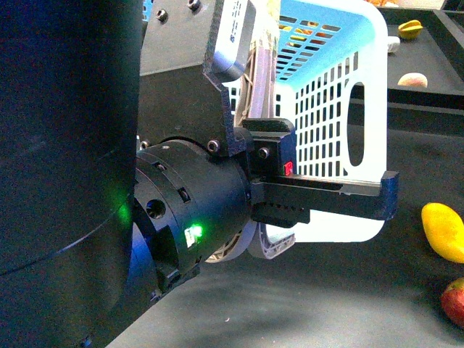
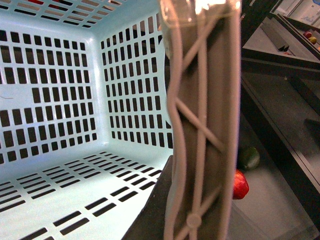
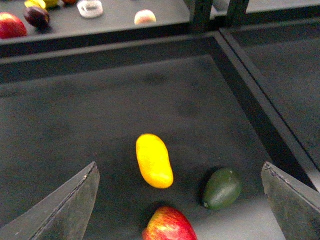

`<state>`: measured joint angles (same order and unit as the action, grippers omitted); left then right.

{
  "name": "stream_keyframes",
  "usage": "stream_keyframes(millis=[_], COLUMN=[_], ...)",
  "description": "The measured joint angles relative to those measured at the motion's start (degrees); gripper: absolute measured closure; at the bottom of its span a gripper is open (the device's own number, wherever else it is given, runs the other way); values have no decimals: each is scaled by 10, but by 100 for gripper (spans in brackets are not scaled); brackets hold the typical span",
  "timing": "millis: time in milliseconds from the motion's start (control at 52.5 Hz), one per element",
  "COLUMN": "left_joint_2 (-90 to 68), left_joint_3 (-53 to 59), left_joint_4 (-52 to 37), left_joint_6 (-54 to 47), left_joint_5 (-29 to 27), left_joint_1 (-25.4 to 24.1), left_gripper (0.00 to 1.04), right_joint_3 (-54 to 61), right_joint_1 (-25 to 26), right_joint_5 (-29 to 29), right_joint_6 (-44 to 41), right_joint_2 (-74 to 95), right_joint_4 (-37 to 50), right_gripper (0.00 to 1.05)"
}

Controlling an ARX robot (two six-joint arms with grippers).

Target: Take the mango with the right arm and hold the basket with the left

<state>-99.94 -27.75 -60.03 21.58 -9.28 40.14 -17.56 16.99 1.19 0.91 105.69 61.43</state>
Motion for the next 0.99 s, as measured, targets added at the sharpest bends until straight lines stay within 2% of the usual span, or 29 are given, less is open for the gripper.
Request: stream_keyframes(millis=[133, 419, 990], left_joint_2=[0, 0, 0], left_joint_3=[0, 0, 0], left_joint_4=[0, 0, 0], left_joint_6=[0, 0, 0], left_joint_5=[0, 0, 0], left_joint_1=[0, 0, 0], left_gripper=[99, 99, 99], right_joint_3=[-81, -239, -512], right_joint_1=[9, 7, -20], right_joint_5=[5, 25, 90], right_joint_6=[0, 0, 45], right_joint_2=[137, 291, 461], right_joint_4=[-8, -73, -244], right_gripper=[8, 8, 8])
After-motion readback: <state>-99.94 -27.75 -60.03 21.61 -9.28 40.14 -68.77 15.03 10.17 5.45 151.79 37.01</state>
